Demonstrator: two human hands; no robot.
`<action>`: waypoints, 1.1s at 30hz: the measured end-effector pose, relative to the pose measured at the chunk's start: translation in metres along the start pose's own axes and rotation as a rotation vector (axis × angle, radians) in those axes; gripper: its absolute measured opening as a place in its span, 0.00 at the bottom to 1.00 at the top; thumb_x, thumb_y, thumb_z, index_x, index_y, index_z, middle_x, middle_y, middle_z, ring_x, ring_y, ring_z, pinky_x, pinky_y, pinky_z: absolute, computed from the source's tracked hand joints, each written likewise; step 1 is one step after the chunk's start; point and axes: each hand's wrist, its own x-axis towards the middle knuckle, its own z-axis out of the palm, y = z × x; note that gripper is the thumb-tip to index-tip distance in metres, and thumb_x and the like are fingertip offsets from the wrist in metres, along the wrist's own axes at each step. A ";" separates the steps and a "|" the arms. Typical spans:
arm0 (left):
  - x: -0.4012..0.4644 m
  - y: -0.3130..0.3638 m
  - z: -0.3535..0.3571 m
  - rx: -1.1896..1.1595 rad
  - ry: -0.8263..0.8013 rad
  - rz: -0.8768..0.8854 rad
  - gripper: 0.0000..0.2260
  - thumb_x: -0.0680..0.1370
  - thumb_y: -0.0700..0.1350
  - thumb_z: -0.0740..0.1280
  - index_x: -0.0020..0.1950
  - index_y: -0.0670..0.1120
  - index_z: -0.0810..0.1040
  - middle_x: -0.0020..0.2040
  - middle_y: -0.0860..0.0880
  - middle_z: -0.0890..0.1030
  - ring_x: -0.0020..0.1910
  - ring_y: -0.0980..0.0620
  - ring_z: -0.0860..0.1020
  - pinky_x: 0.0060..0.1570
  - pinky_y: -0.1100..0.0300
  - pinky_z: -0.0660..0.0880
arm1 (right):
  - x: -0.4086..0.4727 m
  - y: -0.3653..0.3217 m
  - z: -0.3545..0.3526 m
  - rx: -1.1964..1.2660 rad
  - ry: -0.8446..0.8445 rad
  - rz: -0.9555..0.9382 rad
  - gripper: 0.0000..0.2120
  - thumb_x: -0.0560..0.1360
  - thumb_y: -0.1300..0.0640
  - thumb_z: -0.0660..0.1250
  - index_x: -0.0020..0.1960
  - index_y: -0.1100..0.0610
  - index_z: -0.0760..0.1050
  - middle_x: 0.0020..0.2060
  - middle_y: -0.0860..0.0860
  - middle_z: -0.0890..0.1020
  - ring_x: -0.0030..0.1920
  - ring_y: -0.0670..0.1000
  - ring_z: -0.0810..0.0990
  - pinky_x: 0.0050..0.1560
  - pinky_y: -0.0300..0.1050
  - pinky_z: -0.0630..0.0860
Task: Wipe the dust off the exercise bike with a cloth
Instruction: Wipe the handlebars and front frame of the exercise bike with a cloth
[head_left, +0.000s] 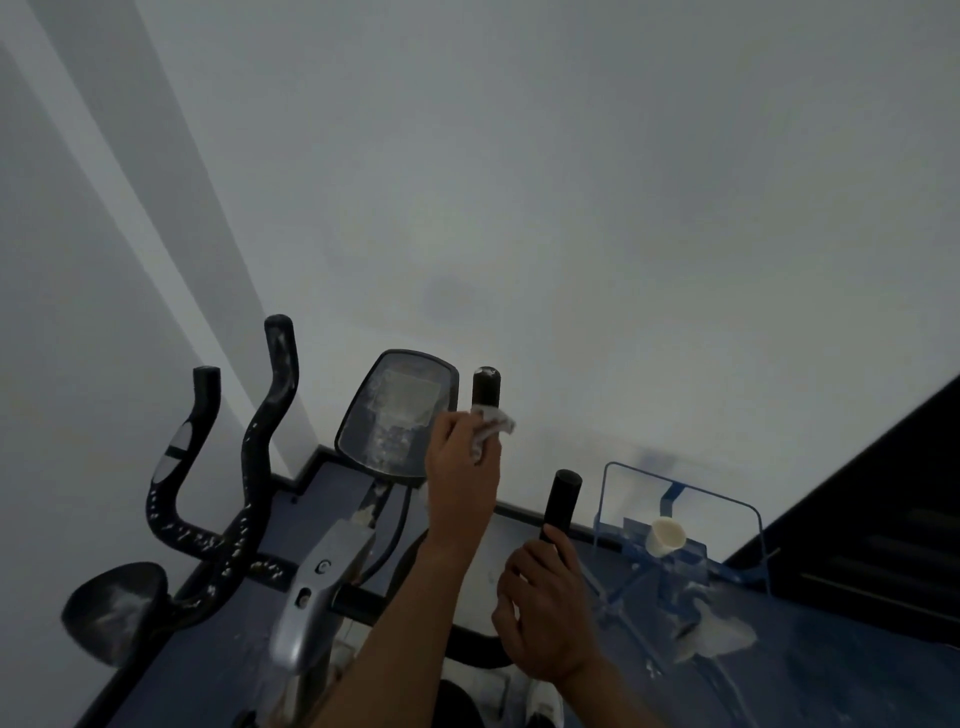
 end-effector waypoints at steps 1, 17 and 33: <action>-0.004 -0.001 -0.002 -0.024 -0.006 -0.031 0.08 0.78 0.32 0.71 0.49 0.44 0.80 0.48 0.51 0.75 0.45 0.60 0.76 0.43 0.64 0.76 | 0.000 0.000 0.000 -0.001 0.000 0.000 0.06 0.70 0.56 0.65 0.34 0.55 0.74 0.36 0.50 0.75 0.42 0.52 0.74 0.69 0.56 0.67; 0.033 0.011 -0.006 -0.228 0.181 -0.394 0.05 0.81 0.49 0.70 0.52 0.50 0.75 0.46 0.53 0.79 0.45 0.58 0.78 0.44 0.73 0.72 | 0.001 0.000 -0.002 0.005 -0.007 0.009 0.07 0.69 0.56 0.65 0.33 0.55 0.73 0.35 0.50 0.74 0.41 0.52 0.74 0.69 0.53 0.66; 0.049 0.018 -0.009 -0.191 0.039 -0.069 0.06 0.84 0.46 0.66 0.55 0.53 0.82 0.44 0.55 0.80 0.44 0.56 0.80 0.43 0.63 0.77 | -0.001 0.000 -0.001 0.014 0.000 -0.003 0.07 0.70 0.56 0.65 0.34 0.55 0.73 0.35 0.50 0.74 0.41 0.52 0.73 0.68 0.55 0.67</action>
